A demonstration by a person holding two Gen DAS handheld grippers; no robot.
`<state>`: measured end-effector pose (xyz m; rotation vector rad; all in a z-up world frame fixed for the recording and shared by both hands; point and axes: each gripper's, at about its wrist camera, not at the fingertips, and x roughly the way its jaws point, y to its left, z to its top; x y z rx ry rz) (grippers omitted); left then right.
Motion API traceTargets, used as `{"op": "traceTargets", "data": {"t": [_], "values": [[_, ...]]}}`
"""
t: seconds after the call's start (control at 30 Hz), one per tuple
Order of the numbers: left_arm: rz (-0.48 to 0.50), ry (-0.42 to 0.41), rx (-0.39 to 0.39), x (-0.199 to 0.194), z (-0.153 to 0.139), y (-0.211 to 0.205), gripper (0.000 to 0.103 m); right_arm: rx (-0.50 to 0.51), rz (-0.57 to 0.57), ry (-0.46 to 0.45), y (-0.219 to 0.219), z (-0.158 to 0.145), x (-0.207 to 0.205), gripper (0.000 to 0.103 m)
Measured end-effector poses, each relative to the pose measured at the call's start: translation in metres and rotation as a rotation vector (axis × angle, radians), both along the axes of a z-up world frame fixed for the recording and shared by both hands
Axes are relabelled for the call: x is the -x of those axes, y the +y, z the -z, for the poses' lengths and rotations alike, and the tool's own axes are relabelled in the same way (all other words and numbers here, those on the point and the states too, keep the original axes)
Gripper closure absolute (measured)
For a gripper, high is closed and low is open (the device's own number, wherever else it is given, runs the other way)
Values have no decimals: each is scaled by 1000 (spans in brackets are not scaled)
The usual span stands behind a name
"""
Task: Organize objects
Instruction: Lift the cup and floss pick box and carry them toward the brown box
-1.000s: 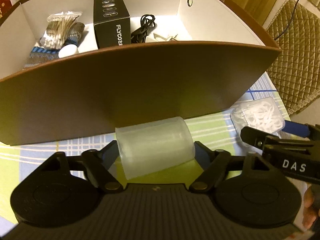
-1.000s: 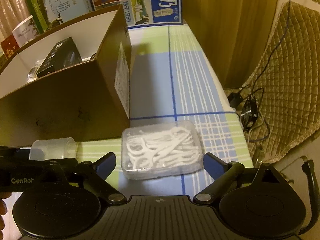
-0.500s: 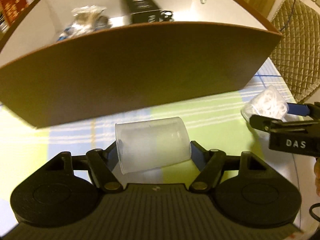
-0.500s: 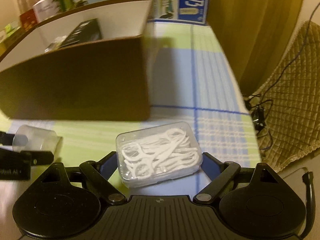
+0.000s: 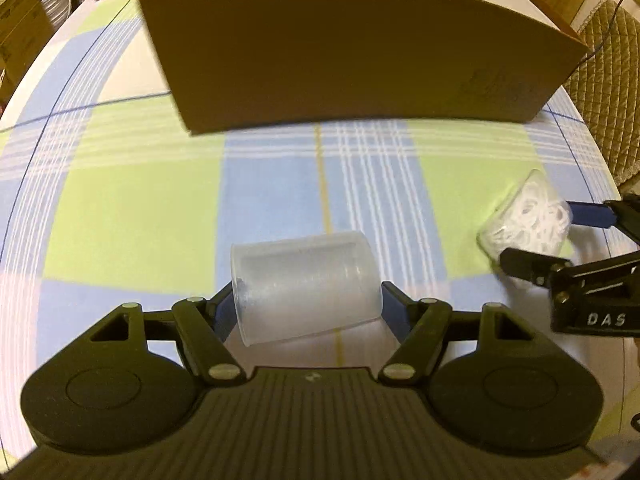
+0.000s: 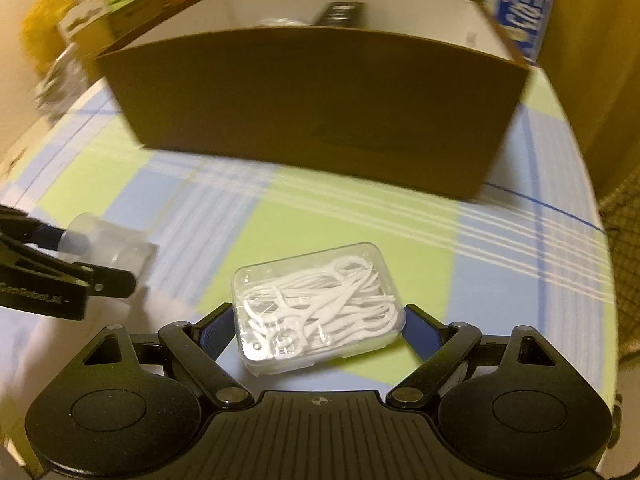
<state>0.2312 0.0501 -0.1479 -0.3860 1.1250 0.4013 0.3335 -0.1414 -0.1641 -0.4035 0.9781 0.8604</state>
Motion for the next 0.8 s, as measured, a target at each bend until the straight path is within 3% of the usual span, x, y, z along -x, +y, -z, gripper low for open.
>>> {"op": "traceTargets", "data": {"t": [0.27,0.47,0.8], "values": [[-20,10,1,29,1,-5,34,6,-60,12,15,1,21,15],[-58,22,0,18,8,-3,29,17,-51,12,19,3,18,8],[-35,27,-34,16,2,-9,35,18,-74,-15,23,4,17,8]]}}
